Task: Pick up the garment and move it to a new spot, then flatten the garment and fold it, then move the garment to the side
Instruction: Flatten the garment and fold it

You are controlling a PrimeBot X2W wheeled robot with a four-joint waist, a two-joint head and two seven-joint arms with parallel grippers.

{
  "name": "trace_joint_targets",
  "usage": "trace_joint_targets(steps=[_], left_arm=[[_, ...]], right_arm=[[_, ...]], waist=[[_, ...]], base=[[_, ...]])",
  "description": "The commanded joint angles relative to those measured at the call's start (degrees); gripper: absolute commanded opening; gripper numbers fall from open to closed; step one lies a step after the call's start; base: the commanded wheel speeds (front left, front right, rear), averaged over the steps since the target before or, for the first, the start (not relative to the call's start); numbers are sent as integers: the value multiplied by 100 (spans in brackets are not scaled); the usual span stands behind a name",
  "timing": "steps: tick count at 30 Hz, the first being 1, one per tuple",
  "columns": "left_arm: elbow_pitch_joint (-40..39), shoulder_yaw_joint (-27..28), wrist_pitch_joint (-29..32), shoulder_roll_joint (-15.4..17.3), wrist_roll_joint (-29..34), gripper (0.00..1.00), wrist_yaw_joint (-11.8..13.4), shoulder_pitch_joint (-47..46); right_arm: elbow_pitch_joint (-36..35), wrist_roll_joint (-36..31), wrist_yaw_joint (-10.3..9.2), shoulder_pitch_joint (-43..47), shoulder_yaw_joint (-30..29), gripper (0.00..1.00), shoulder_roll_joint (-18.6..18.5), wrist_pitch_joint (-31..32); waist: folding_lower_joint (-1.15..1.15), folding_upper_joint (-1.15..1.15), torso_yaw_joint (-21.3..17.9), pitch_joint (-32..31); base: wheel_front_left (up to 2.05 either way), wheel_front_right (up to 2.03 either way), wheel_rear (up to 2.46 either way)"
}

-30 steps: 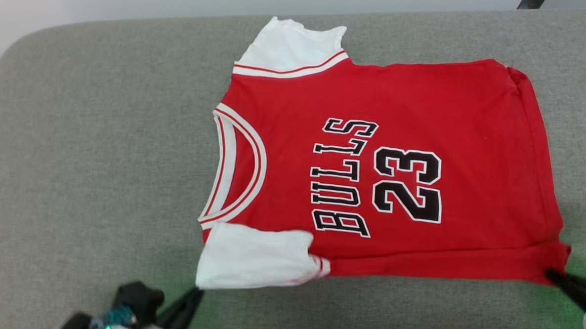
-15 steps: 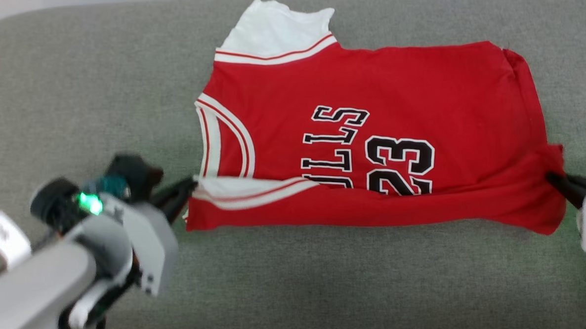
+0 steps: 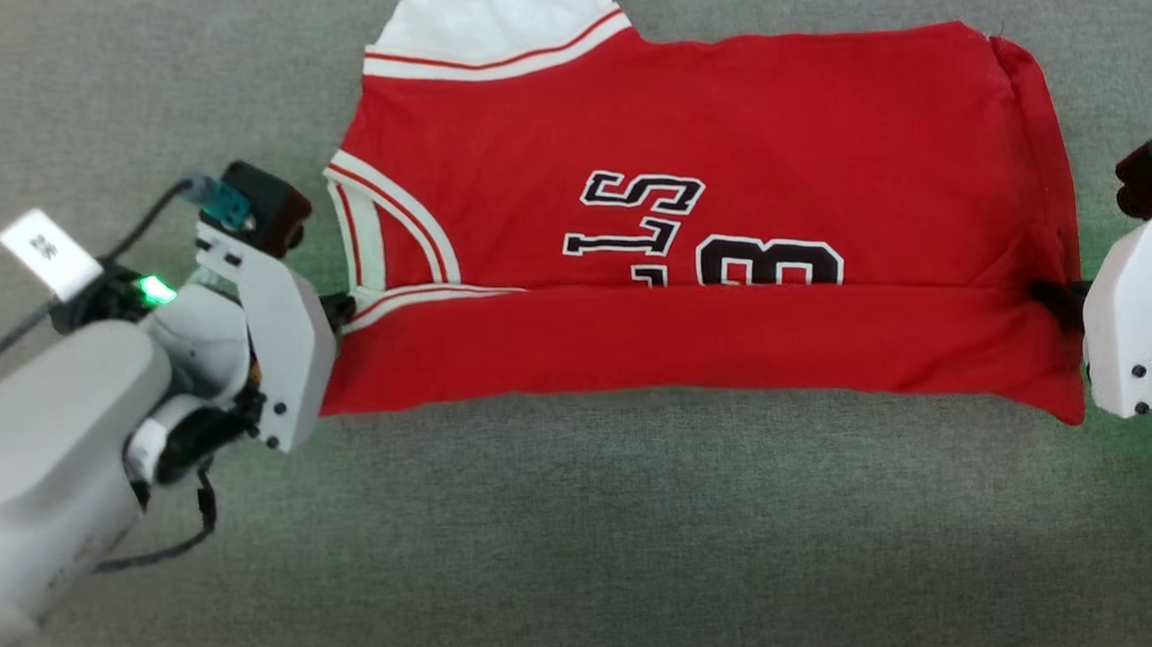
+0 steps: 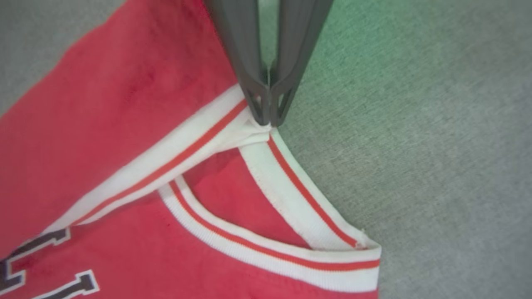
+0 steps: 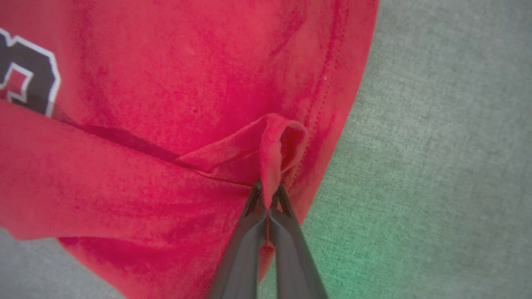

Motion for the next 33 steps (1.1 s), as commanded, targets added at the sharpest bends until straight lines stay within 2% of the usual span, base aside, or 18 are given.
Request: trace_joint_targets(steps=[1,8,15,16,17,18,19,20,29,33], left_arm=[[179,-64,127,9,-9,0,-31,-5],[850,-162,513,-211,-250,0,-130,96],[1483,-219,1181,-642,-581,0,-18,41],[1541,-213,1270,-675,-644,2,13,27],[1577,-199,1344,-697,-692,21,51,10],[1577,-199,1344,-697,-692,21,51,10],[1581,-191,1365,-709,-697,48,57,-32],[1592,-122,1348,-720,-746,98,103,-81],[1353,193,1746,-533,-1032,100,483,-463],[973,335,1611,-412,-1057,100,727,-493]], right_arm=[[149,-59,-10,-5,15,0,2,5],[593,-47,-17,-92,108,0,103,116],[870,-56,-17,-296,259,0,278,25],[900,-34,-17,-316,286,0,299,19],[935,-5,-17,-330,306,0,311,-2],[935,-5,-17,-330,306,0,311,-2],[958,6,-17,-336,335,0,310,-29],[982,7,-17,-342,372,0,301,-46],[1270,85,-15,-415,606,0,305,-256],[1405,135,-8,-424,714,0,312,-372]], waist=[[0,0,-48,98],[0,0,-31,260],[0,0,-8,331],[0,0,-4,316],[0,0,2,298],[0,0,2,298],[0,0,8,279],[0,0,17,258],[0,0,164,19],[0,0,252,-147]], base=[[0,0,0],[0,0,0],[0,0,0],[0,0,0],[0,0,0],[0,0,0],[0,0,0],[0,0,0],[0,0,0],[0,0,0]])
